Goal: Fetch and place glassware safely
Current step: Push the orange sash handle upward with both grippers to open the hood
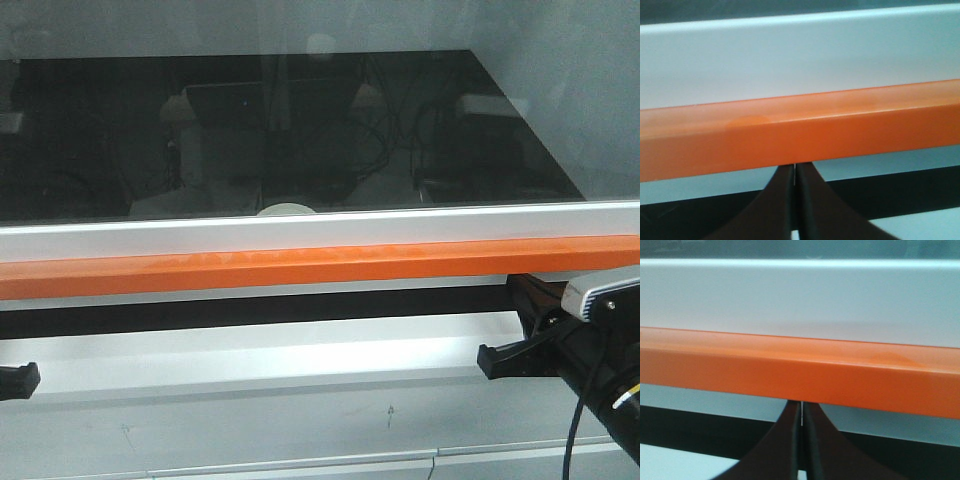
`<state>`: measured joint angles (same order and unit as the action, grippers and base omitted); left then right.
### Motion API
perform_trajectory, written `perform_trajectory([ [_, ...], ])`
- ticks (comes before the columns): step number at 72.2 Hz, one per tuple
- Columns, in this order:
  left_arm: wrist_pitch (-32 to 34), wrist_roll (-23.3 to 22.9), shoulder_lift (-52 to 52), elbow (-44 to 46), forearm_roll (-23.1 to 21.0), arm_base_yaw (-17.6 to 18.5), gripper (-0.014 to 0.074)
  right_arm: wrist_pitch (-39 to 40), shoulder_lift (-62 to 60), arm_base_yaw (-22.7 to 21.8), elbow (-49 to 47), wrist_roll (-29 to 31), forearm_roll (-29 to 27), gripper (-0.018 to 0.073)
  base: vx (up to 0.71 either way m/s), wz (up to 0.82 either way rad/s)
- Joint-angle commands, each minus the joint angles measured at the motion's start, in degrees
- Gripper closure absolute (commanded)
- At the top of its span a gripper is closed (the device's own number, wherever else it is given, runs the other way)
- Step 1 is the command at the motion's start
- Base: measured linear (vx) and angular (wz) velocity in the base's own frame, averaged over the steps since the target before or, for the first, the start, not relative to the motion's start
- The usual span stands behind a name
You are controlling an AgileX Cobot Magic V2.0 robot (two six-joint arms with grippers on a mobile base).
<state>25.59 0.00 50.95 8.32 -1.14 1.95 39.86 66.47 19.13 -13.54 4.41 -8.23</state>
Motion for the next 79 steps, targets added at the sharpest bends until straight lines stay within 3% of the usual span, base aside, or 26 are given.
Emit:
perform_trajectory([
  [1,16.27,-0.78,-1.94,4.57,0.7,0.07,0.0603,12.92,-3.71,-0.07,-4.54,2.55,0.78,0.056,0.0,0.0],
  [16,10.7,-0.78,-3.88,8.55,1.52,0.07,0.0603,8.17,-6.59,-0.07,-7.43,2.57,0.73,0.056,0.0,0.0],
  [40,7.85,-1.13,-4.64,11.8,1.52,0.07,0.0603,6.57,-7.13,-0.07,-9.79,2.15,0.78,0.056,0.0,0.0],
  [60,4.59,-1.07,-7.45,14.83,1.52,0.07,0.0603,0.18,-10.21,-0.07,-13.35,2.43,0.91,0.056,0.0,0.0],
  [79,-3.89,-1.07,-13.08,17.59,1.52,0.07,0.0603,-6.52,-14.74,-0.07,-15.46,2.38,1.16,0.056,0.0,0.0],
])
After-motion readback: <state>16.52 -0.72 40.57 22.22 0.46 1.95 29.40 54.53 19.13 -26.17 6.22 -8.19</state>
